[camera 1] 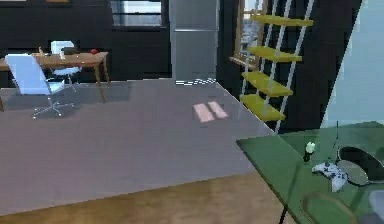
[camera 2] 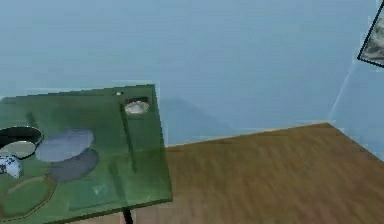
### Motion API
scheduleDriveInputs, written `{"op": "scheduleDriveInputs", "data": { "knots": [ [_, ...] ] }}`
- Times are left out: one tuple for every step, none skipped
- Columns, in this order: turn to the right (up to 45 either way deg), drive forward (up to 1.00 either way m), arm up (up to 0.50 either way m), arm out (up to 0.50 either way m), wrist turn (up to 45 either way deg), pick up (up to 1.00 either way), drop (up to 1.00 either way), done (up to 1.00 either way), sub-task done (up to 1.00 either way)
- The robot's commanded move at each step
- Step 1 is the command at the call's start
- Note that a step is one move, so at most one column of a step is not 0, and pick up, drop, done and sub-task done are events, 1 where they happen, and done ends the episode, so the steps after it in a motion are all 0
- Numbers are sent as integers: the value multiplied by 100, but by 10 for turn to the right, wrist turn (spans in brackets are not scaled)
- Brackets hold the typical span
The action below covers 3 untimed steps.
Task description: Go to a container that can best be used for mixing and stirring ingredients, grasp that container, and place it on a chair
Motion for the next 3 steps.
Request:
{"op": "scheduleDriveInputs", "data": {
  "knots": [
    [0,100,0,0,0,0,0,0,0],
    [30,0,0,0,0,0,0,0,0],
    [0,10,0,0,0,0,0,0,0]
  ]
}}
